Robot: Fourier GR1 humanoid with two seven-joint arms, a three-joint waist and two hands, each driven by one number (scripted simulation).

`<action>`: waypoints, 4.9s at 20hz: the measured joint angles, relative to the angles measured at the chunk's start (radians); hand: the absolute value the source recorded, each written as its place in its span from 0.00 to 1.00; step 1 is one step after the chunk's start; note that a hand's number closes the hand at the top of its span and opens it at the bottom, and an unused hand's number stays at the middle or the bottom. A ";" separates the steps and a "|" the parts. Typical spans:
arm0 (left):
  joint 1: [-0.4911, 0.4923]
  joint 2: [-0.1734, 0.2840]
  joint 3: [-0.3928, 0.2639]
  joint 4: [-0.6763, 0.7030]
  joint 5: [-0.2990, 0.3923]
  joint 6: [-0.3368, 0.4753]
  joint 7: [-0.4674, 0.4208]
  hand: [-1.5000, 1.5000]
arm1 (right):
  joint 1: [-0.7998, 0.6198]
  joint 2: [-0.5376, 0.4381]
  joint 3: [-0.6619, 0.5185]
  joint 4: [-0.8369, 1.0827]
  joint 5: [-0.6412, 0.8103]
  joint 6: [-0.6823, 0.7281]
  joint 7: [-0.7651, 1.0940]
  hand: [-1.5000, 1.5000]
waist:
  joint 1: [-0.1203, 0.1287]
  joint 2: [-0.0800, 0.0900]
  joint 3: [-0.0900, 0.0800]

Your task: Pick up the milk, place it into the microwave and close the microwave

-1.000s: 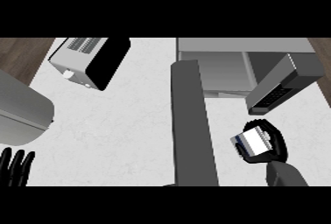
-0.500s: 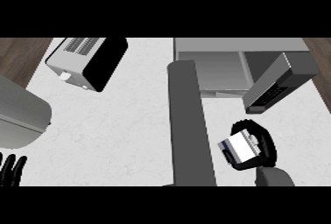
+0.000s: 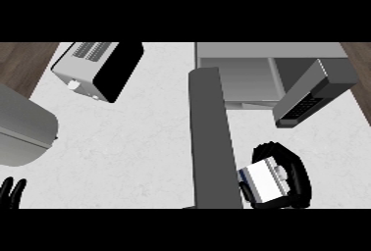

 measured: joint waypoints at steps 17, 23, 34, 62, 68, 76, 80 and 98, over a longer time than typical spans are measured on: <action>-0.036 0.034 0.130 0.059 0.064 -0.068 0.000 0.00 | -0.270 -0.061 0.095 0.086 0.061 -0.374 0.103 1.00 | 0.003 0.004 0.006; -0.044 0.049 0.160 0.098 0.078 -0.105 -0.010 0.00 | -0.439 -0.038 0.025 0.315 0.070 -0.435 0.092 1.00 | 0.011 0.006 0.005; -0.134 0.072 0.199 0.158 0.078 -0.106 0.025 0.00 | -0.762 -0.049 -0.189 0.887 0.030 -0.383 -0.170 1.00 | 0.030 0.012 0.003; -0.228 0.099 0.213 0.254 0.065 -0.152 0.003 0.00 | -1.116 -0.135 -0.210 1.358 0.230 -0.878 -0.331 1.00 | 0.095 0.043 0.004; -0.253 0.103 0.207 0.279 0.057 -0.157 -0.001 0.00 | -1.107 -0.179 -0.239 1.371 0.216 -0.891 -0.329 1.00 | 0.104 0.052 0.005; -0.272 0.102 0.195 0.304 0.046 -0.165 -0.007 0.00 | -1.086 -0.237 -0.255 1.402 0.214 -0.893 -0.314 1.00 | 0.122 0.062 0.006; -0.284 0.106 0.196 0.329 0.044 -0.167 -0.008 0.00 | -1.076 -0.249 -0.246 1.418 0.228 -0.907 -0.303 1.00 | 0.128 0.065 0.006; -0.367 0.113 0.180 0.380 0.007 -0.139 0.006 0.00 | -1.106 -0.207 -0.186 1.427 0.301 -0.970 -0.263 0.00 | 0.147 0.071 0.007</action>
